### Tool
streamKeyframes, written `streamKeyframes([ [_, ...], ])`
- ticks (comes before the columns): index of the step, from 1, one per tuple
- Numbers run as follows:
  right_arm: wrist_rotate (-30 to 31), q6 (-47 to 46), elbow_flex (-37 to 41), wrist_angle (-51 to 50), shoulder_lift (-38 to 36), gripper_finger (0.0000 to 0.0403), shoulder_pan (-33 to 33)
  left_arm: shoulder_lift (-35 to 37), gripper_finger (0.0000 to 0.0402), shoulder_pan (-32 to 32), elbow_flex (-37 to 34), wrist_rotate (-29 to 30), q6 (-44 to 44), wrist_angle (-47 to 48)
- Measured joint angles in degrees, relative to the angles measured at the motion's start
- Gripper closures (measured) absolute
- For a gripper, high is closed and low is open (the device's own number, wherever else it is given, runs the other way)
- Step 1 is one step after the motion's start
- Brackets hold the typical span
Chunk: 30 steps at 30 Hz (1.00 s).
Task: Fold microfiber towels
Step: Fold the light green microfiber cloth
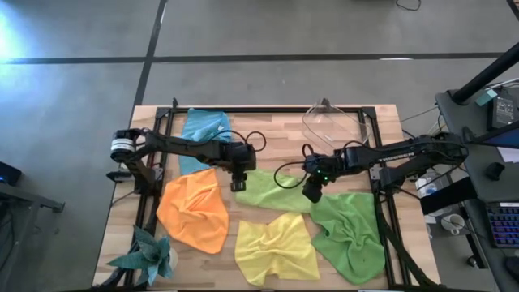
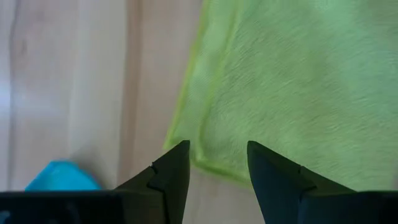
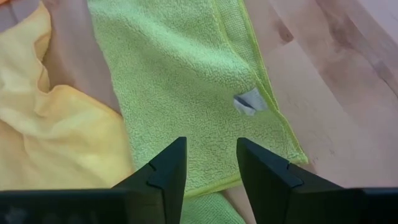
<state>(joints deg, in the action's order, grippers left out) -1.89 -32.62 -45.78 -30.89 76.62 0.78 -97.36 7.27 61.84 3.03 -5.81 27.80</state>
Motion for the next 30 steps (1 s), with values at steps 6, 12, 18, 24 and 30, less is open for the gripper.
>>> streamKeyframes([
  [6,0.0,0.01,0.0,-0.05,0.07,0.0265,0.0,-3.92,0.0257,0.07,-0.13,-0.07,-1.01,-1.58],
  [12,0.0,0.02,0.0,-0.04,0.07,0.0267,0.0,-5.29,0.0257,0.13,0.0,0.99,-0.65,-1.95],
  [18,0.26,0.05,0.0,-0.04,0.07,0.0268,-0.04,-5.82,0.0264,0.17,-0.17,1.57,-0.63,-2.25],
  [24,0.45,0.43,0.0,-0.04,0.07,0.0267,-0.04,-6.51,0.0301,0.17,-0.22,1.57,-0.8,-2.54],
  [30,0.46,0.67,0.02,-0.07,0.07,0.027,-0.04,-6.19,0.0358,0.15,-0.26,1.55,-0.82,-2.39],
])
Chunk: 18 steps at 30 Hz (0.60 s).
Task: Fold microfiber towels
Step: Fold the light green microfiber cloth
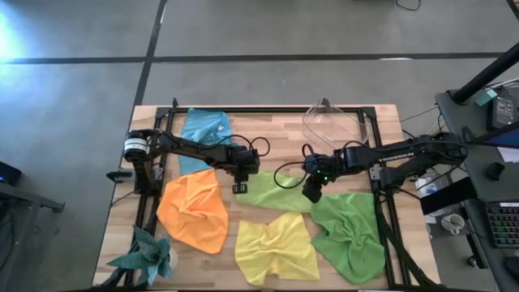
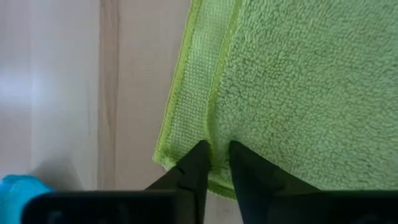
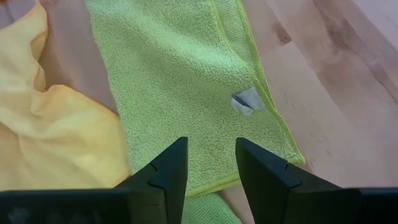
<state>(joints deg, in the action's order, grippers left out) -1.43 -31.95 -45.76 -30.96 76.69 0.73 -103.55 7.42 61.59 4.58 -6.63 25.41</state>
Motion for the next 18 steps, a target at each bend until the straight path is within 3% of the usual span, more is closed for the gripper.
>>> streamKeyframes([
  [6,-0.01,0.0,0.02,-0.08,0.0,0.0271,0.0,0.59,0.0398,0.0,0.38,0.0,0.0,0.05],
  [18,-0.02,-0.24,0.02,-0.08,0.0,0.0273,0.0,3.58,0.0401,0.0,0.43,1.84,0.17,1.14],
])
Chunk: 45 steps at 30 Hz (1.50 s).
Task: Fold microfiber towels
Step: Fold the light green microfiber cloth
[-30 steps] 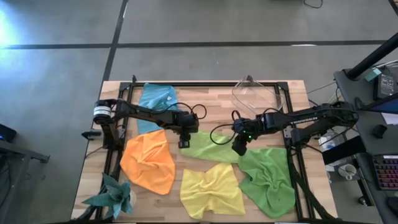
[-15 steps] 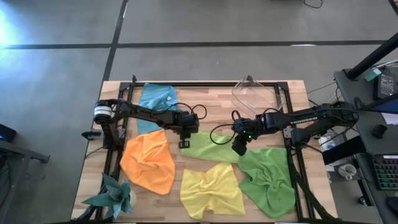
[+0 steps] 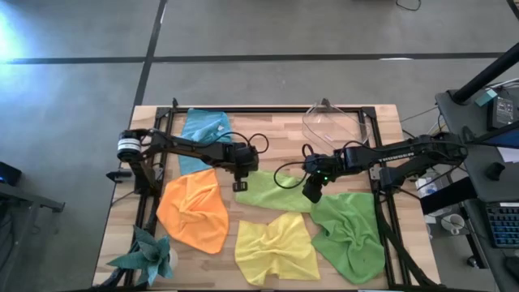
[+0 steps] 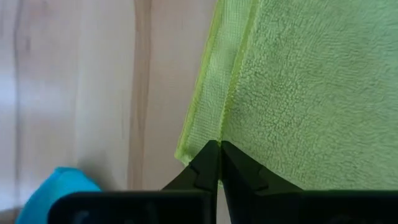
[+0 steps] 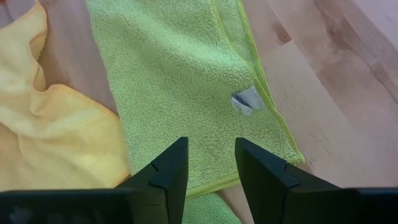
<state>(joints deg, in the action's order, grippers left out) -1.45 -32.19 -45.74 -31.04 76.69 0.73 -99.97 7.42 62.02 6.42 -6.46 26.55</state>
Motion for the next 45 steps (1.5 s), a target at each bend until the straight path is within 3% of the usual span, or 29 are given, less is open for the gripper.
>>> streamKeyframes([
  [9,0.0,-0.39,0.02,0.05,0.0,0.0274,0.0,2.3,0.0401,0.55,0.0,5.89,0.17,-0.08],
  [15,0.0,-1.27,0.02,0.05,0.0,0.0273,0.0,2.3,0.0401,1.7,-0.08,7.95,7.75,1.02],
  [26,0.0,-1.92,0.02,0.08,0.0,0.0276,0.0,2.3,0.0401,2.01,0.0,8.07,6.67,-1.1],
  [30,0.0,-1.93,0.01,0.09,0.0,0.0273,0.0,2.3,0.0378,1.99,0.24,7.06,4.44,-1.25],
  [36,0.0,-2.21,0.02,0.23,0.0,0.0278,0.0,2.3,0.0312,1.99,0.25,6.81,7.26,-0.89],
  [38,0.0,-2.86,0.0,0.42,0.0,0.0279,0.0,2.3,0.0292,2.01,0.53,4.09,12.54,0.22],
  [42,0.02,-3.84,0.2,0.66,0.49,0.028,-0.02,2.29,0.0274,1.82,0.45,-8.09,20.85,-1.54],
  [45,0.01,-4.15,0.56,0.68,1.95,0.028,-0.02,1.36,0.0272,0.69,0.03,-11.76,22.58,-4.22],
])
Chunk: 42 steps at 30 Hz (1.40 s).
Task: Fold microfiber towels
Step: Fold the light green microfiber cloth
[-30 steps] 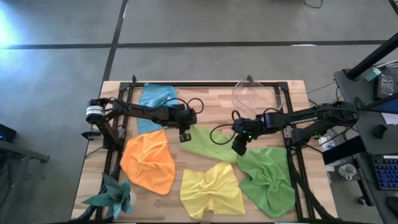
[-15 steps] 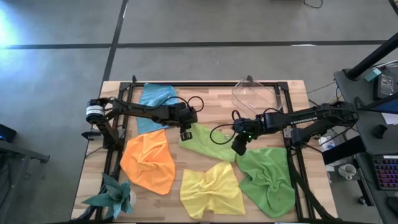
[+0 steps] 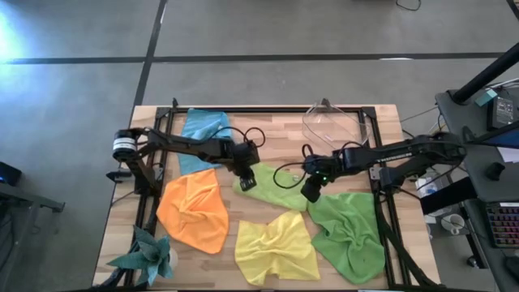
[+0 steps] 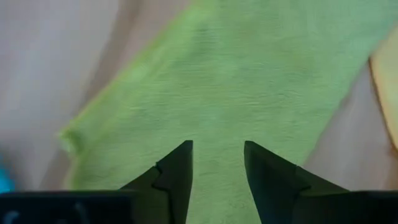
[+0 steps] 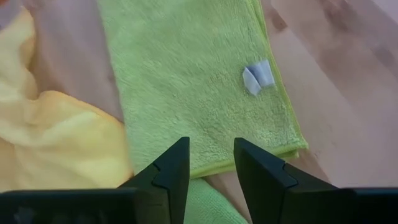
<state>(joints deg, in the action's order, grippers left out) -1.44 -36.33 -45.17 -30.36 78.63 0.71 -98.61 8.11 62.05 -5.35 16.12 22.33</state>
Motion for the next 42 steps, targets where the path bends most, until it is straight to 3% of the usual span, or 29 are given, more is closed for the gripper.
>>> streamKeyframes([
  [12,-0.45,-4.23,-0.02,0.84,5.74,0.028,0.12,-6.79,0.0272,-0.19,-0.22,1.43,-0.36,-2.74],
  [19,-0.47,-5.49,-0.76,0.64,2.4,0.028,0.13,-9.4,0.0272,0.85,0.03,3.28,-0.25,-4.36],
  [29,-0.9,-10.82,-1.52,0.62,-1.03,0.028,0.15,-10.96,0.0272,3.9,-0.01,15.05,-4.51,-14.8],
  [33,-3.66,-12.24,-1.52,0.58,-3.18,0.028,0.19,-11.6,0.0272,6.05,-0.09,15.08,-7.56,-17.7],
  [42,-3.05,-13.18,-1.55,0.79,-6.24,0.028,0.16,-8.88,0.0272,8.64,-0.2,14.9,-7.88,-16.6],
])
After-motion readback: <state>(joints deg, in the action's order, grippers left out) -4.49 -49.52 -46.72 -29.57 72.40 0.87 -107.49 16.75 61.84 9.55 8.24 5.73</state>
